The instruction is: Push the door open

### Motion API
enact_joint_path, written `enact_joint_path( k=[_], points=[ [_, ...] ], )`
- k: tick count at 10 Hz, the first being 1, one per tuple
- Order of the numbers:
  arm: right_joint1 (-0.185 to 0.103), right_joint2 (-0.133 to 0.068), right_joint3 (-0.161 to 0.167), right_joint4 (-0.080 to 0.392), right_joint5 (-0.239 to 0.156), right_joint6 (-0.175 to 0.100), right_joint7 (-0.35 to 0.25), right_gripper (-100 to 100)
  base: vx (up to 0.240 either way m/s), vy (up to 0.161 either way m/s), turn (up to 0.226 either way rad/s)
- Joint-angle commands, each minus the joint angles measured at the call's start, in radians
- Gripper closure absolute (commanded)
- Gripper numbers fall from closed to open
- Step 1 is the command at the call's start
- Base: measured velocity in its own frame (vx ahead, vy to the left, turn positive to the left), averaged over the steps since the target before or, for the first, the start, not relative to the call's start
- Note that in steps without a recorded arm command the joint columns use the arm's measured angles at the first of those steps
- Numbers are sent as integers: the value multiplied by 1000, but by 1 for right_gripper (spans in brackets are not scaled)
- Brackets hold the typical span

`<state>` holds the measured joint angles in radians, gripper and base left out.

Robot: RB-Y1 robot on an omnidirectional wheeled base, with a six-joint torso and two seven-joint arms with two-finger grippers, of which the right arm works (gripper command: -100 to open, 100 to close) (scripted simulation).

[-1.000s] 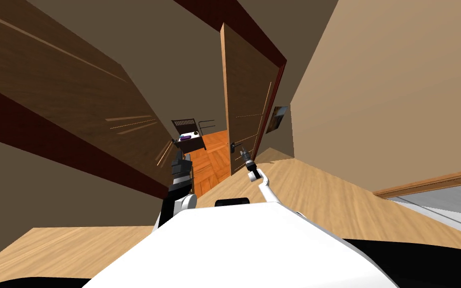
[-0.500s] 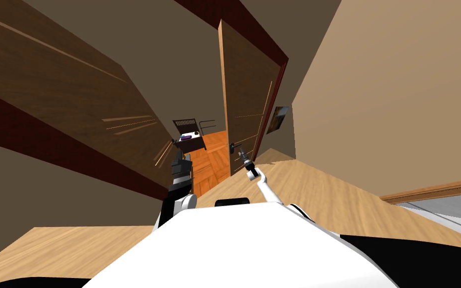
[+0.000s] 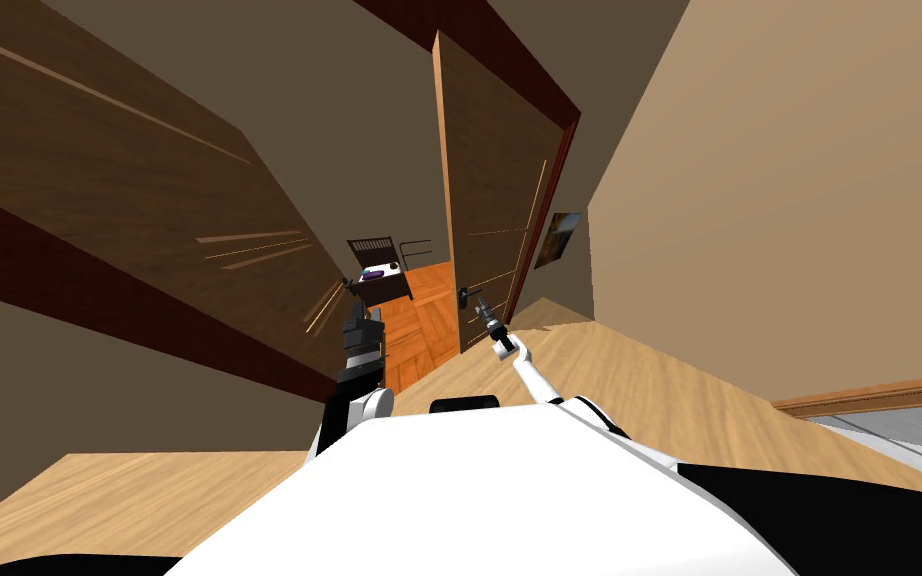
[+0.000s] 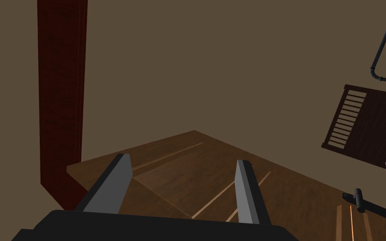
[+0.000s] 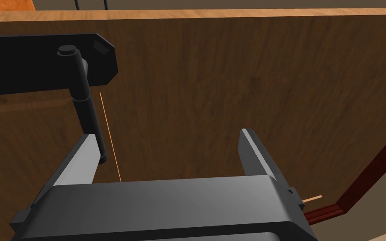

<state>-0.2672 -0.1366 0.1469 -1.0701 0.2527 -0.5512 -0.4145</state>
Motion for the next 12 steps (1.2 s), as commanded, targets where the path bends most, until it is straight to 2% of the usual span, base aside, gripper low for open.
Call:
enact_joint_path(
  k=[1,3,4,5,6,7,9,10,11,12],
  points=[
    [-32,-6,8,50,6,-7,-17,-100,24,-69,37],
    [-32,-6,8,69,6,-7,-17,-100,21,-40,12],
    [-59,-10,14,105,12,-11,-32,-100,20,-38,26],
    [-59,-10,14,118,12,-11,-32,-100,22,-41,29],
    [-86,-15,21,158,17,-15,-47,-100,29,-51,40],
    [-86,-15,21,166,17,-15,-47,-100,25,-49,19],
    [-132,-23,33,237,27,-21,-74,-100,26,-60,37],
    [-132,-23,33,250,27,-21,-74,-100,29,-58,24],
    [-153,-27,39,281,31,-24,-85,-100,27,-55,25],
    [-153,-27,39,289,31,-24,-85,-100,25,-46,14]
  ],
)
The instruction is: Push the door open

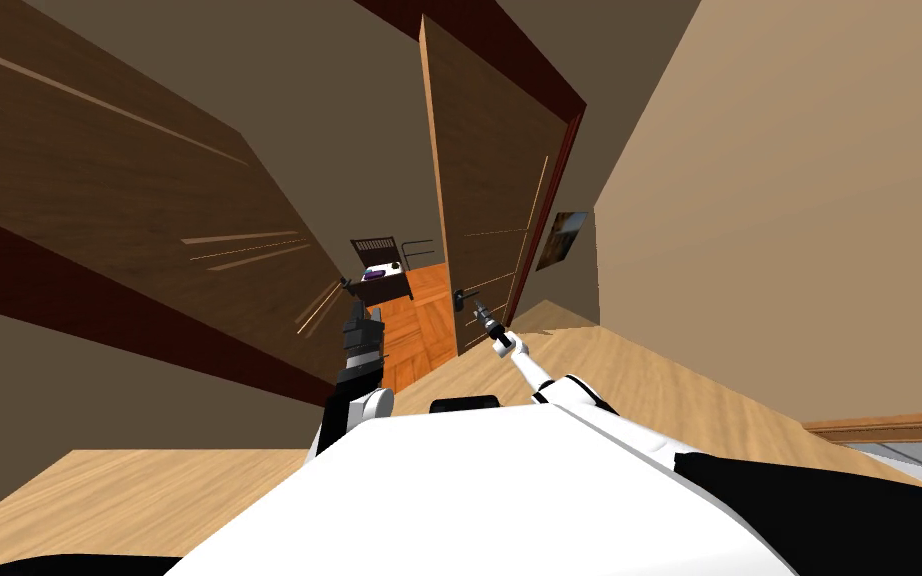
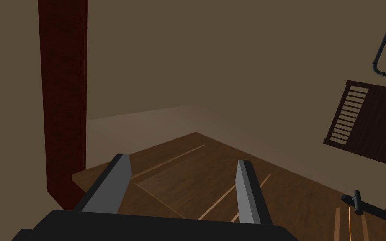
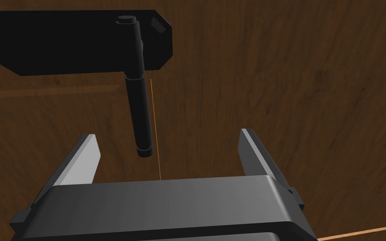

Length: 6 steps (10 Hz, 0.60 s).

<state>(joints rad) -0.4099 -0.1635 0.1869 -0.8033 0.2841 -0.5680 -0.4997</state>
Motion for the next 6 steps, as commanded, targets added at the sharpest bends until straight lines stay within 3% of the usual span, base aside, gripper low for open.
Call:
enact_joint_path(
  k=[1,6],
  points=[
    [-29,-3,3,50,3,-10,-11,-100,19,-48,26],
    [-87,-12,18,161,15,-18,-43,-100,19,-54,24]
  ],
)
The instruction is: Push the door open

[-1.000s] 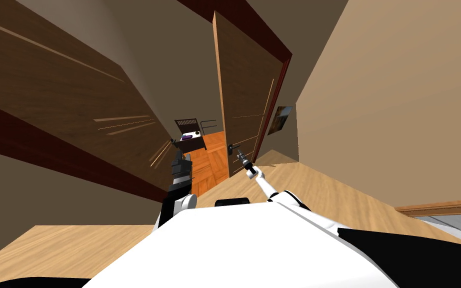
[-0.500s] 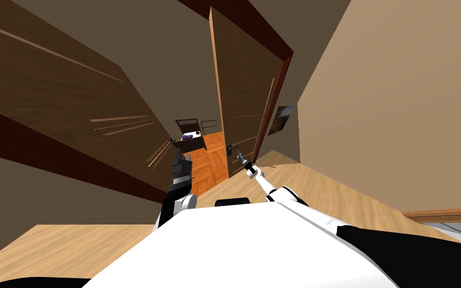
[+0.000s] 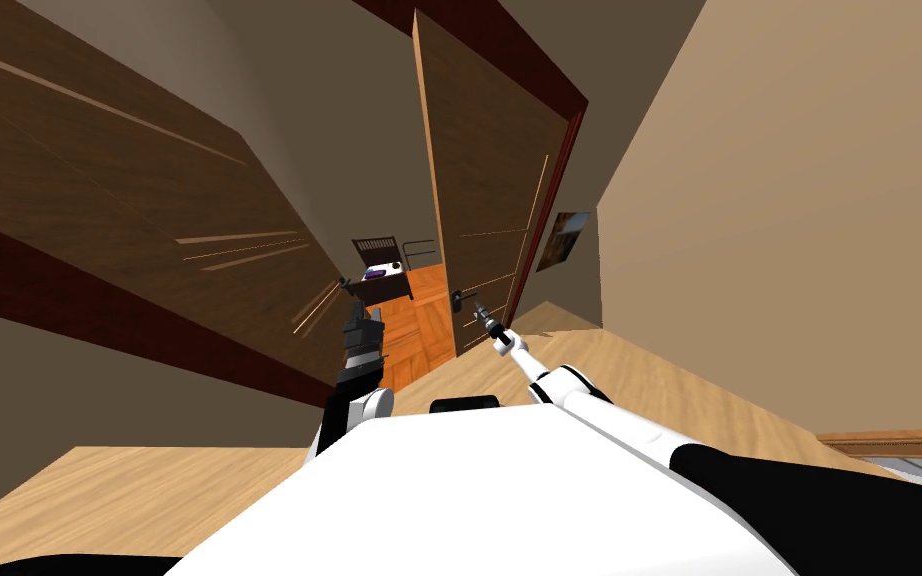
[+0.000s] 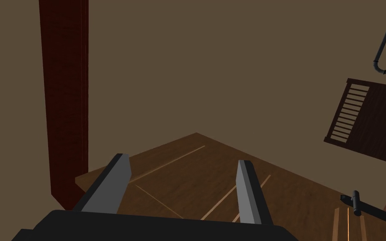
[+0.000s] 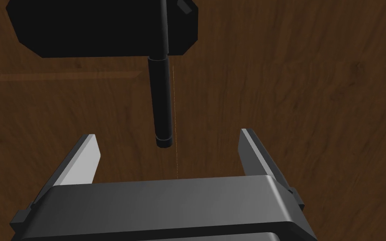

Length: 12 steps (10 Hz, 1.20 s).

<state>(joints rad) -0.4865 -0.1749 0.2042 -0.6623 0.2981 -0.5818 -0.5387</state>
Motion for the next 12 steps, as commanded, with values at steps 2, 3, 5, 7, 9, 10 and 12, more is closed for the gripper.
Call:
enact_joint_path(
  k=[2,3,5,7,9,10,12],
  points=[
    [-27,-4,5,51,5,-6,-14,-100,18,-42,20],
    [-18,-3,5,34,4,-4,-10,-100,8,-19,5],
    [-19,0,0,37,1,-1,-5,-100,121,43,25],
    [-20,4,-6,40,-3,1,5,-100,173,70,40],
    [-20,8,-11,42,-6,3,12,-100,177,65,28],
    [-20,10,-14,43,-8,4,16,-100,190,76,34],
    [-20,13,-19,45,-11,6,23,-100,165,66,26]
  ],
)
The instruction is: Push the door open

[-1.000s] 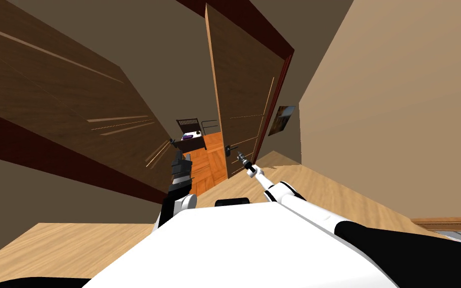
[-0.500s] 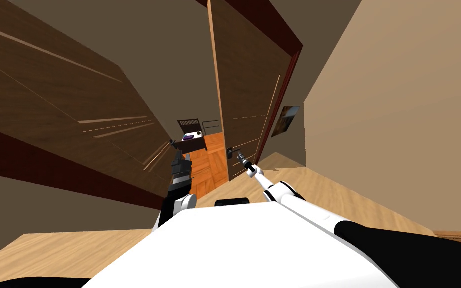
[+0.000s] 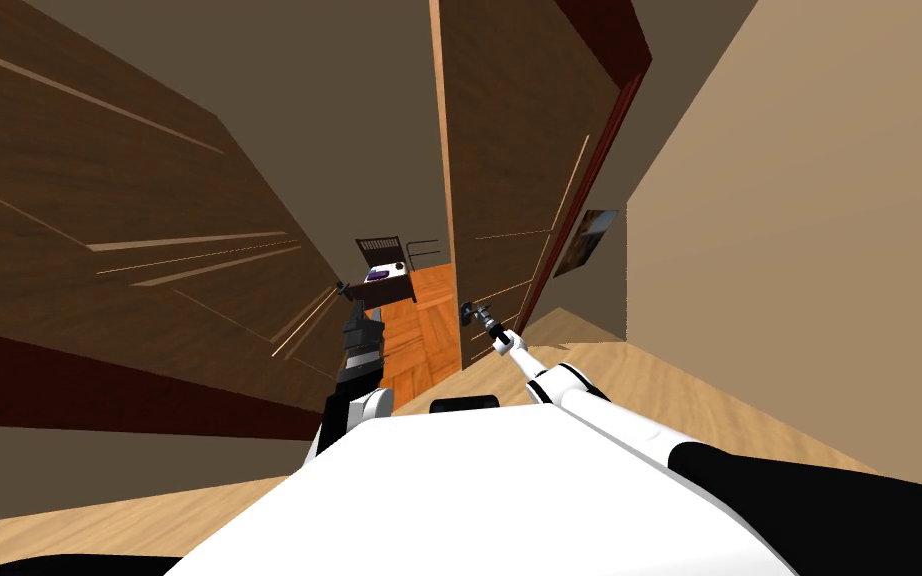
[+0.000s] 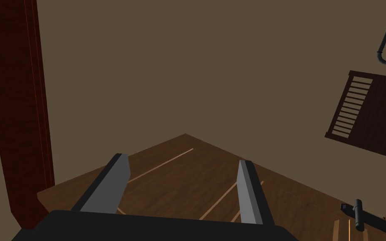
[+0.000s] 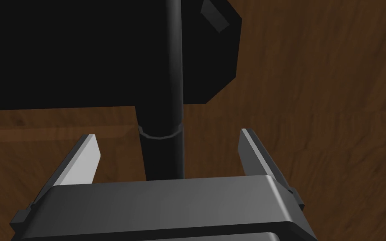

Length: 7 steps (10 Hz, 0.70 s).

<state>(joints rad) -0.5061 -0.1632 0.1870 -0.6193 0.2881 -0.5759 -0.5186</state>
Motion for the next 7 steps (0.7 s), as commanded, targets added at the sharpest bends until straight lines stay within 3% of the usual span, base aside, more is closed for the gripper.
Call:
enact_joint_path(
  k=[1,2,7],
  points=[
    [0,0,0,0,0,0,0,-100,77,31,4],
    [0,0,0,0,0,0,0,100,-11,-4,-4],
    [0,0,0,0,0,0,0,100,-7,-4,5]
  ],
)
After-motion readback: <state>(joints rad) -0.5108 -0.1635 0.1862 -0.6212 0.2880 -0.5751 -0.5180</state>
